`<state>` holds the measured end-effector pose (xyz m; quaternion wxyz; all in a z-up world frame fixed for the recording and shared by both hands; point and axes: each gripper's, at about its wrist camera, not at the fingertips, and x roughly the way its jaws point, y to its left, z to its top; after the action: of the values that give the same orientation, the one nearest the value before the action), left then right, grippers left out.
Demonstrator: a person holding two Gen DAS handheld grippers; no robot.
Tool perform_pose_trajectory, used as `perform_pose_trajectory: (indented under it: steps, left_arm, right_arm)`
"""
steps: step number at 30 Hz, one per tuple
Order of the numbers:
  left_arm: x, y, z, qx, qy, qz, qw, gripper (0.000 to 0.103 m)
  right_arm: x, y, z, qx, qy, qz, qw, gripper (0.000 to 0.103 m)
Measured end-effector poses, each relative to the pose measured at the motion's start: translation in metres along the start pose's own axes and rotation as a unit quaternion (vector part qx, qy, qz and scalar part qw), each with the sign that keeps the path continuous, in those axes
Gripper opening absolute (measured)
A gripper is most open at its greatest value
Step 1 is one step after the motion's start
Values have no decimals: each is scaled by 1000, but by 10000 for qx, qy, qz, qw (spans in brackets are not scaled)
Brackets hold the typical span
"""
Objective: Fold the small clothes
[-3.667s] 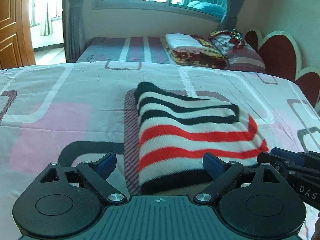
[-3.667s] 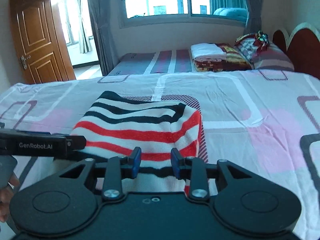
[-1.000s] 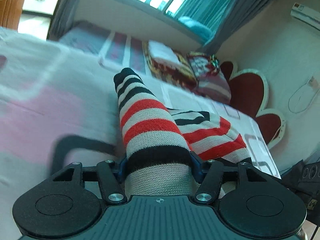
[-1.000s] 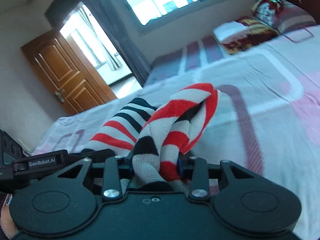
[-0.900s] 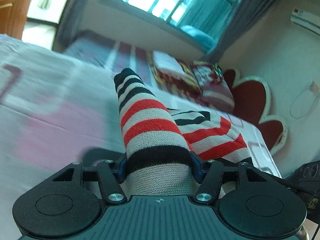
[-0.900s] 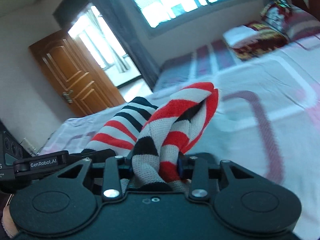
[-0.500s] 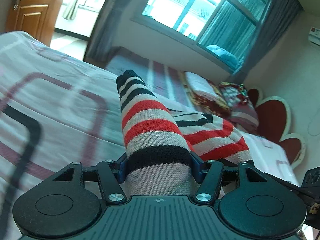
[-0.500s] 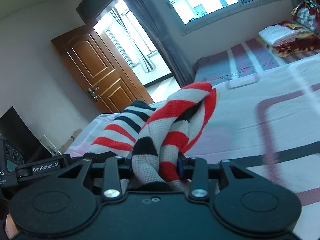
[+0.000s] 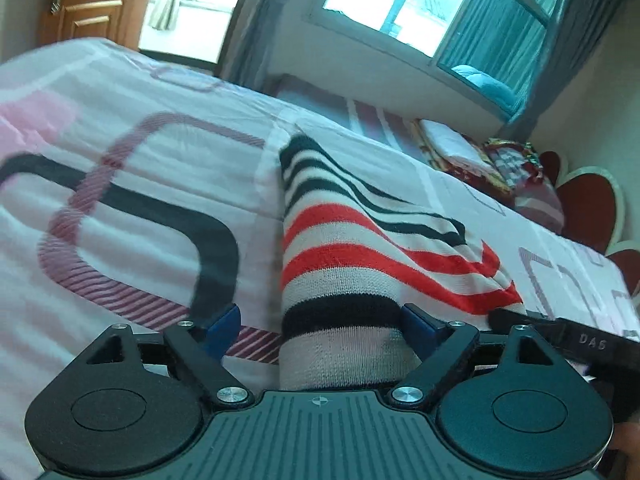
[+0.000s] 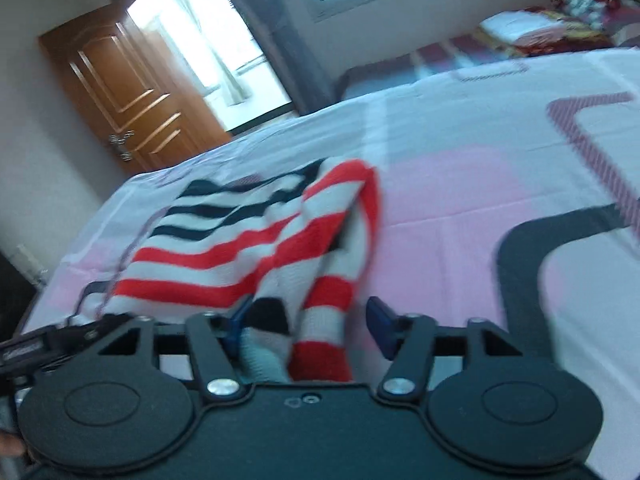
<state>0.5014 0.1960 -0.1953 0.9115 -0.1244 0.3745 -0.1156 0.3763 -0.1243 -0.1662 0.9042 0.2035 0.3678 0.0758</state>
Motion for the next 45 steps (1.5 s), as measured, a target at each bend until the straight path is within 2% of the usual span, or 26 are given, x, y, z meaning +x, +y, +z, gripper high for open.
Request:
perform_pose_trajectory:
  steps: [3, 5, 6, 8, 11, 14, 18, 21, 22, 24, 26, 28, 29, 31, 34, 36, 38, 41, 43, 45]
  left_arm:
    - [-27, -10, -4, 460, -168, 237, 9985, 86]
    - [-32, -18, -9, 713, -30, 427, 9965, 86]
    - [-31, -21, -13, 829, 36, 608, 9947, 86]
    - [-21, -23, -22, 971, 231, 738, 9923, 86]
    - [-15, -15, -29, 690, 339, 685, 9947, 86]
    - [-18, -19, -31, 801, 393, 722, 9934, 86]
    - [-32, -26, -36, 916, 428, 779, 9918, 86]
    - [-31, -28, -43, 964, 455, 826, 9909, 86]
    - [-32, -29, -44, 962, 462, 822, 9909, 86]
    - [-31, -31, -46, 962, 483, 825, 9908, 86]
    - [-33, -35, -46, 1001, 516, 830, 9902, 87]
    - [-36, -40, -46, 1106, 582, 894, 9881, 93]
    - [-38, -44, -46, 1120, 644, 965, 9869, 103]
    - [-46, -51, -47, 1154, 639, 1024, 9860, 103]
    - [-59, -59, -48, 1107, 689, 950, 9869, 103]
    - [-70, -65, -49, 1096, 723, 1017, 9861, 103]
    - [-83, -71, -50, 1070, 740, 1189, 9843, 103]
    - [-113, -79, -52, 1042, 562, 1297, 9845, 103]
    - [-131, -83, -50, 1059, 642, 1325, 9834, 103]
    - [-155, -87, -50, 1011, 673, 1344, 9835, 103]
  right_arm:
    - [-18, 18, 4, -358, -89, -242, 9990, 41]
    - [-37, 39, 5, -808, -307, -414, 9954, 35]
    - [-45, 47, 4, -970, -379, -459, 9935, 35]
    - [-52, 67, -6, -1270, -473, -547, 9893, 35]
    - [-45, 81, -24, -1693, -335, -782, 9819, 31]
    - [-25, 66, -46, -1545, 114, -852, 9842, 33]
    - [-37, 72, -40, -1285, 25, -897, 9876, 34]
    - [-61, 86, -46, -1427, -283, -844, 9858, 34]
    - [-61, 88, -52, -1456, -228, -891, 9851, 34]
    - [-47, 84, -64, -1478, 198, -1131, 9823, 34]
    - [-45, 79, -68, -1302, 239, -1213, 9838, 34]
    - [-56, 80, -64, -1019, 149, -1077, 9888, 39]
    - [-64, 80, -64, -899, 51, -976, 9911, 40]
    - [-78, 80, -65, -748, -67, -897, 9931, 46]
    - [-101, 81, -70, -635, -171, -800, 9946, 48]
    - [-111, 84, -73, -642, -139, -738, 9951, 53]
    - [-121, 86, -76, -653, -134, -649, 9957, 64]
    - [-133, 91, -79, -771, -88, -515, 9957, 67]
    - [-143, 92, -81, -770, -33, -414, 9962, 75]
    - [-155, 91, -82, -708, 79, -212, 9972, 78]
